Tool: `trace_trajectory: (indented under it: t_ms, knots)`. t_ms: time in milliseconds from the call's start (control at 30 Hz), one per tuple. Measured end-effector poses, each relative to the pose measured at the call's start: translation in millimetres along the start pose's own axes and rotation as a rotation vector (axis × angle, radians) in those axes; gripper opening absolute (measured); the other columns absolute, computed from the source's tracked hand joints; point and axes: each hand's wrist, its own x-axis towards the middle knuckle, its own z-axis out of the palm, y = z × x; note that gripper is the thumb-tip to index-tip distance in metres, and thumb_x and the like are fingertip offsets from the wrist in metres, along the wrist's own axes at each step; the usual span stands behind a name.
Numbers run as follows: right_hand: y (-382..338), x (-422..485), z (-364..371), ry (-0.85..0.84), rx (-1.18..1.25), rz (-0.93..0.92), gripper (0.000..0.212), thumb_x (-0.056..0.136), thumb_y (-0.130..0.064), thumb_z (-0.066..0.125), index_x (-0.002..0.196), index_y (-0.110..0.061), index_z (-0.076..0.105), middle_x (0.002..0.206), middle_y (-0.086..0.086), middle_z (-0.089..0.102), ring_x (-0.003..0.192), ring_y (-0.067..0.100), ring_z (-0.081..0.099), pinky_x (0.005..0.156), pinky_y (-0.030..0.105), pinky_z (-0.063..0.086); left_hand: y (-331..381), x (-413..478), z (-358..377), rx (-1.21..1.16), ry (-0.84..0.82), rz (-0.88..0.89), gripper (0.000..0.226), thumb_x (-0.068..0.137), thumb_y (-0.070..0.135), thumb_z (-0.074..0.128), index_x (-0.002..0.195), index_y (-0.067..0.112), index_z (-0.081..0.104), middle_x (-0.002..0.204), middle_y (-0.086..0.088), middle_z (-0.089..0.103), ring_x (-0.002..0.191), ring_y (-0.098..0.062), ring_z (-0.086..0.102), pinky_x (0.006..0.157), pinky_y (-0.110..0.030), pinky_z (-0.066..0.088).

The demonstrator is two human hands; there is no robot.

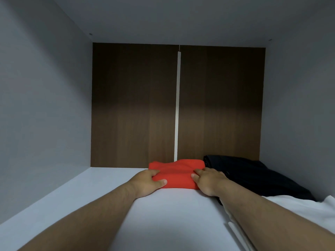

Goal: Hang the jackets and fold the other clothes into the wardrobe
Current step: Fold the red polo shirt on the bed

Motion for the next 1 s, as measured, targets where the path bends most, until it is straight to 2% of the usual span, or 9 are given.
trace_trajectory:
  t_ms: [133,267,400,500,600,700,767,867,1000]
  knots:
    - [0.9,-2.1,-3.3,-0.026,-0.021,-0.023,0.065,0.1,-0.06,0.012,0.156,-0.028,0.022,0.161,0.007,0.025,0.147,0.027,0.024,0.117,0.048,0.017,1.1,0.7,3.4,0.088,-0.028,0.02,0.071,0.096,0.062,0.041,0.154,0.024,0.028,0.161,0.0,0.027,0.146,-0.017,0.029,0.117,-0.027,0.022]
    - [5.9,-2.5,-7.5,-0.1,-0.016,-0.052,0.077,0.093,-0.075,0.016,0.157,-0.032,0.014,0.164,0.005,0.017,0.15,0.026,0.017,0.119,0.047,0.011,3.8,0.9,3.6,0.136,-0.084,0.021,0.073,0.097,0.064,0.03,0.157,0.023,0.019,0.163,0.0,0.019,0.148,-0.017,0.022,0.119,-0.029,0.018]
    - [3.6,-15.1,-18.7,-0.067,-0.031,-0.095,0.082,0.088,-0.079,0.028,0.156,-0.033,0.021,0.161,0.006,0.025,0.146,0.027,0.026,0.116,0.044,0.024,12.4,-7.8,-5.3,0.207,-0.051,0.035,0.075,0.094,0.067,0.032,0.154,0.023,0.025,0.159,-0.003,0.03,0.144,-0.021,0.03,0.117,-0.038,0.027]
    - [4.5,-29.5,-34.6,0.024,-0.116,-0.176,0.074,0.089,-0.073,0.037,0.15,-0.031,0.034,0.152,0.008,0.038,0.137,0.028,0.038,0.11,0.043,0.036,23.2,-21.0,-19.6,0.294,-0.041,0.064,0.077,0.09,0.071,0.034,0.149,0.023,0.033,0.153,-0.002,0.037,0.141,-0.022,0.032,0.114,-0.039,0.031]
    - [5.1,-49.3,-54.2,0.034,-0.114,-0.232,0.061,0.094,-0.061,0.043,0.145,-0.026,0.041,0.144,0.007,0.046,0.129,0.026,0.047,0.105,0.04,0.041,35.5,-39.3,-34.3,0.235,-0.073,0.083,0.069,0.087,0.069,0.044,0.141,0.026,0.045,0.144,0.003,0.049,0.127,-0.016,0.048,0.102,-0.027,0.038]
    - [3.4,-72.6,-69.8,0.076,-0.077,-0.285,0.054,0.096,-0.05,0.048,0.143,-0.025,0.043,0.135,0.004,0.052,0.122,0.023,0.051,0.101,0.035,0.043,50.2,-64.9,-50.4,0.173,-0.02,0.112,0.062,0.088,0.063,0.052,0.142,0.032,0.046,0.14,0.011,0.051,0.119,-0.008,0.05,0.091,-0.02,0.034]
    - [4.5,-90.3,-79.7,0.109,-0.067,-0.306,0.049,0.095,-0.047,0.051,0.139,-0.025,0.046,0.129,0.002,0.053,0.118,0.022,0.052,0.098,0.034,0.044,59.5,-82.4,-59.5,0.166,-0.005,0.101,0.061,0.088,0.062,0.054,0.14,0.032,0.048,0.14,0.01,0.052,0.118,-0.008,0.051,0.091,-0.021,0.036]
    - [8.8,-115.9,-90.7,0.144,-0.043,-0.324,0.043,0.094,-0.045,0.053,0.132,-0.025,0.051,0.116,-0.002,0.053,0.107,0.02,0.053,0.091,0.034,0.047,72.2,-108.8,-63.8,0.206,0.01,0.079,0.067,0.086,0.063,0.055,0.142,0.028,0.047,0.143,0.008,0.05,0.126,-0.012,0.05,0.096,-0.021,0.036]
    - [16.4,-148.5,-94.2,0.184,0.014,-0.34,0.039,0.092,-0.046,0.055,0.126,-0.028,0.052,0.11,-0.005,0.05,0.106,0.019,0.054,0.089,0.034,0.048,87.7,-146.0,-59.9,0.169,0.044,0.073,0.055,0.084,0.061,0.058,0.13,0.03,0.057,0.125,0.012,0.057,0.114,-0.009,0.056,0.088,-0.019,0.041]
